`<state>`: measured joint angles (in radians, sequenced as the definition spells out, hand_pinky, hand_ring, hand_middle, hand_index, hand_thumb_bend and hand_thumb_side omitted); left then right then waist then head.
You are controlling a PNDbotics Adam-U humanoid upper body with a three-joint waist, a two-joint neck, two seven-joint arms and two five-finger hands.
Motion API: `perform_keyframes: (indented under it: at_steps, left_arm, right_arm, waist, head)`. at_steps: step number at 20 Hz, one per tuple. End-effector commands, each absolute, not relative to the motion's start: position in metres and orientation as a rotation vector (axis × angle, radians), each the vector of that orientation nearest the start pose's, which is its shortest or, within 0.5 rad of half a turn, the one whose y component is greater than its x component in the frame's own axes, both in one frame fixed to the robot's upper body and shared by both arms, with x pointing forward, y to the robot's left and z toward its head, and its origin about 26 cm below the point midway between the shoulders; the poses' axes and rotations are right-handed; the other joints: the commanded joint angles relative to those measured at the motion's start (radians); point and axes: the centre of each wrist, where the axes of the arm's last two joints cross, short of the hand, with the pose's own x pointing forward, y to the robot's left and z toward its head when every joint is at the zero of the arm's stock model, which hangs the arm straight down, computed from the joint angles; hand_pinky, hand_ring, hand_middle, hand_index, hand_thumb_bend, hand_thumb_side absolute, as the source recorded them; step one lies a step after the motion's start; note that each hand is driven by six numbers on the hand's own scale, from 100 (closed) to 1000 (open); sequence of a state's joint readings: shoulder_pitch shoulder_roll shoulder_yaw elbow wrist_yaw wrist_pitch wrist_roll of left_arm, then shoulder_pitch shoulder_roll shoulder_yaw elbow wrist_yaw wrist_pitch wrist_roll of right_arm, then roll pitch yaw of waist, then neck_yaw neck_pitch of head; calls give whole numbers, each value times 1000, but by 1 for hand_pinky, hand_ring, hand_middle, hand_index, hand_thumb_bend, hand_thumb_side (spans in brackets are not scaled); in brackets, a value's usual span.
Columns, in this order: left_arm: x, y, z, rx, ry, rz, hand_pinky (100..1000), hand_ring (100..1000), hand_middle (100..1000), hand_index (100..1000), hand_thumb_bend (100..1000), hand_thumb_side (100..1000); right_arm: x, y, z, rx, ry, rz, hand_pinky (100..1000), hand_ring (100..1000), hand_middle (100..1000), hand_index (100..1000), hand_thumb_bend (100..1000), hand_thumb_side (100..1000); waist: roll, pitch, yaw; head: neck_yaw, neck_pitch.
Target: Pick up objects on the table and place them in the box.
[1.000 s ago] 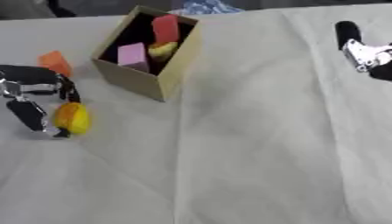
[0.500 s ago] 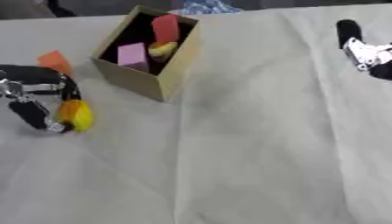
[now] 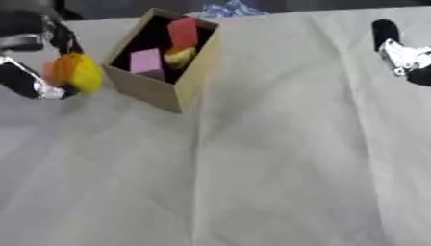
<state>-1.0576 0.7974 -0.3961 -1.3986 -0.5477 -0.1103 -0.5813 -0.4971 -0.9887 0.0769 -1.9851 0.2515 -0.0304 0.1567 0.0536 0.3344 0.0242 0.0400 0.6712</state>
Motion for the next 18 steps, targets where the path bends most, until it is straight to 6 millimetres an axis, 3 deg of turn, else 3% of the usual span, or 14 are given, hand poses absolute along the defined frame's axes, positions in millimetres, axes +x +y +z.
perform_keyframes:
  at_steps: [1, 7, 13, 16, 18]
  left_arm:
    - [432, 259, 361, 985, -1607, -1701, 763, 670, 640, 762, 327, 342]
    - [471, 250, 355, 1008, -1633, -1619, 768, 681, 647, 765, 336, 332]
    - [490, 246, 334, 1047, -1581, -1619, 775, 700, 668, 779, 382, 355]
    - [495, 247, 326, 1036, -1553, -1645, 793, 734, 713, 838, 444, 429]
    - [497, 246, 323, 1028, -1544, -1654, 822, 780, 776, 902, 541, 513]
  right_arm:
    - [288, -305, 332, 1248, 2836, -1799, 887, 821, 718, 825, 100, 440]
    - [288, -301, 336, 1214, 2831, -1785, 887, 821, 718, 825, 100, 444]
    - [288, -298, 339, 1192, 2831, -1770, 887, 821, 718, 824, 100, 445]
    - [288, -298, 340, 1190, 2835, -1759, 887, 821, 717, 824, 100, 445]
    - [288, -297, 340, 1184, 2839, -1757, 887, 820, 717, 824, 100, 448]
  waist:
    - [-4, -22, -7]
    - [-4, -10, -35]
    - [-3, 1, -51]
    - [-2, 3, -53]
    - [-2, 3, -54]
  head:
    - [5, -14]
    - [23, -27]
    - [34, -35]
    - [34, -35]
    - [35, -34]
